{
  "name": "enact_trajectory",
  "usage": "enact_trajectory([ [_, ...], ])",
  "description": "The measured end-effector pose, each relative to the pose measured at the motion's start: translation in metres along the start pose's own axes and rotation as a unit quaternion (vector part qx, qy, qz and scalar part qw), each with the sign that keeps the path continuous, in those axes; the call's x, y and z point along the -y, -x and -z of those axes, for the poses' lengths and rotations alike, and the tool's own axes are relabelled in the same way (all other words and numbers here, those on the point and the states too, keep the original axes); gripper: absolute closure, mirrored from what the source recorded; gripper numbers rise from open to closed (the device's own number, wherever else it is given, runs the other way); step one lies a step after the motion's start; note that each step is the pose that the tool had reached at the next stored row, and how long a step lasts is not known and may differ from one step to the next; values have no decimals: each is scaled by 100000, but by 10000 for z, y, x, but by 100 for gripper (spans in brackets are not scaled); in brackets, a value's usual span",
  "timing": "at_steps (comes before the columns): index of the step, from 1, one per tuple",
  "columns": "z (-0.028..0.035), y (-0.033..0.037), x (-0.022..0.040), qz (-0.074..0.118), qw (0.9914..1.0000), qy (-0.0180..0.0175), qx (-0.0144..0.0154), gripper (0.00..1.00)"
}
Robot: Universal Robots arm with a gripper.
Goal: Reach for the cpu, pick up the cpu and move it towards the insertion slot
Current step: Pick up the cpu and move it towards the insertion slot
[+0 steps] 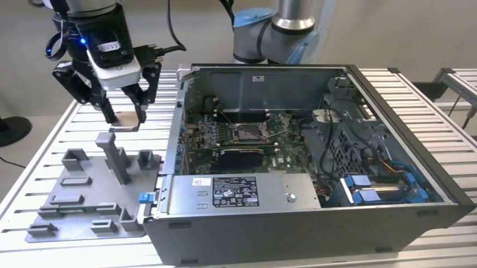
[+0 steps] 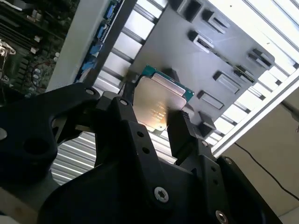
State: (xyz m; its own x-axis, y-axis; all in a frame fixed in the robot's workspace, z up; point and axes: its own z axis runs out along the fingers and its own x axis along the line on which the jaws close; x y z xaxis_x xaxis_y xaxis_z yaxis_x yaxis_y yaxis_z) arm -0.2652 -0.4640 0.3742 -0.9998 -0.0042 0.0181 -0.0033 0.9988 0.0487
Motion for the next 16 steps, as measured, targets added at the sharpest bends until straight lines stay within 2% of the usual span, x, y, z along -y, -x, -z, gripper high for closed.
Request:
enact_trajectory([
  [16,12,732,-19,17,100000,4,2,100],
])
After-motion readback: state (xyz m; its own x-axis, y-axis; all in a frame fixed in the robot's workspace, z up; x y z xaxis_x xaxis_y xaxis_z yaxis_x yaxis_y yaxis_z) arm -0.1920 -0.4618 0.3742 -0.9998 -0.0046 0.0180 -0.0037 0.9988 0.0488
